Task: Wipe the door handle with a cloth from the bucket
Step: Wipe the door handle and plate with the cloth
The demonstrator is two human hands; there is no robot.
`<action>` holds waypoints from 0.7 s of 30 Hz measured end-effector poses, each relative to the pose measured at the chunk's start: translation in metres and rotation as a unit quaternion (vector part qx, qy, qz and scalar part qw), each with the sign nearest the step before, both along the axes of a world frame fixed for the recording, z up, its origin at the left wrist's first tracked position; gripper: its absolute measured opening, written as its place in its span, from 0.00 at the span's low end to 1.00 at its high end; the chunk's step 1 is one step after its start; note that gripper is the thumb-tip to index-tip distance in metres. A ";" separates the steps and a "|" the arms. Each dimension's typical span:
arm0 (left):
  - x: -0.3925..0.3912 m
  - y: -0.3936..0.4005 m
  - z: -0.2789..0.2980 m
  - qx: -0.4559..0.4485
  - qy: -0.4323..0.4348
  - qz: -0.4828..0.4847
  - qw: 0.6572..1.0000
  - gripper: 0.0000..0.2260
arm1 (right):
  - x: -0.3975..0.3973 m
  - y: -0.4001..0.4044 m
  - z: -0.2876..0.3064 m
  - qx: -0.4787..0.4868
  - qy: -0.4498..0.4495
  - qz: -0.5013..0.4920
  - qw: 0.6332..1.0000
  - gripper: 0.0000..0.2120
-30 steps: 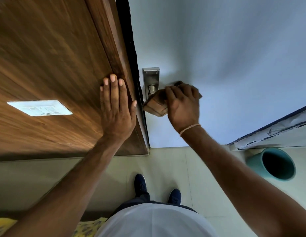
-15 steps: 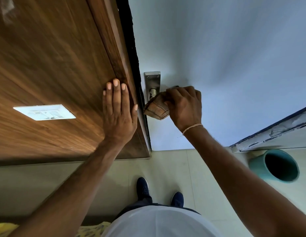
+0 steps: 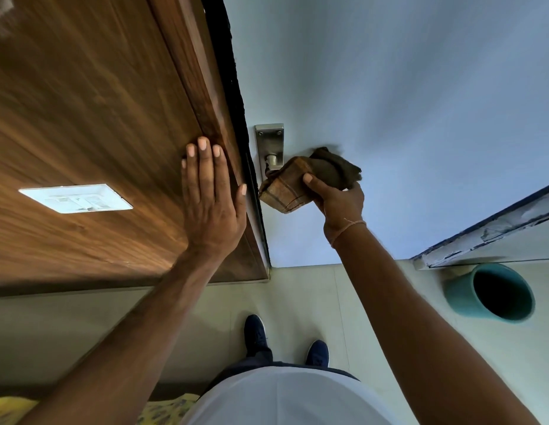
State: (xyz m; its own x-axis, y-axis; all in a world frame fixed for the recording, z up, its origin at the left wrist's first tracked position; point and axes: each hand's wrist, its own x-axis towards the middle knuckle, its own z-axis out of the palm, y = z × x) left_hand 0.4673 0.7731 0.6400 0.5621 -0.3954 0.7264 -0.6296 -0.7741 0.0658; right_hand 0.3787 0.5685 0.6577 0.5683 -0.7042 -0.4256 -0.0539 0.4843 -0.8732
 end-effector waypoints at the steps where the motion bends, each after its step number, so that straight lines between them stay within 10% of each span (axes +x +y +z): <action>1: -0.003 -0.001 0.001 -0.002 0.007 0.001 1.000 0.33 | -0.002 0.003 -0.001 0.024 -0.009 -0.007 1.000 0.36; 10: -0.036 -0.016 0.014 -0.077 0.049 -0.048 0.995 0.25 | -0.024 0.032 0.032 -0.045 -0.010 0.074 0.996 0.24; 14: -0.053 -0.029 0.027 -0.101 0.262 -0.112 0.953 0.17 | -0.033 0.028 0.049 -0.068 -0.011 0.163 0.984 0.17; 19: -0.048 -0.044 0.048 -0.328 0.649 -0.085 0.681 0.16 | -0.038 0.017 0.060 -0.127 0.008 0.184 0.975 0.18; 21: -0.044 -0.045 0.050 -0.362 0.674 -0.090 0.637 0.13 | -0.041 0.012 0.059 -0.153 0.042 0.166 0.973 0.20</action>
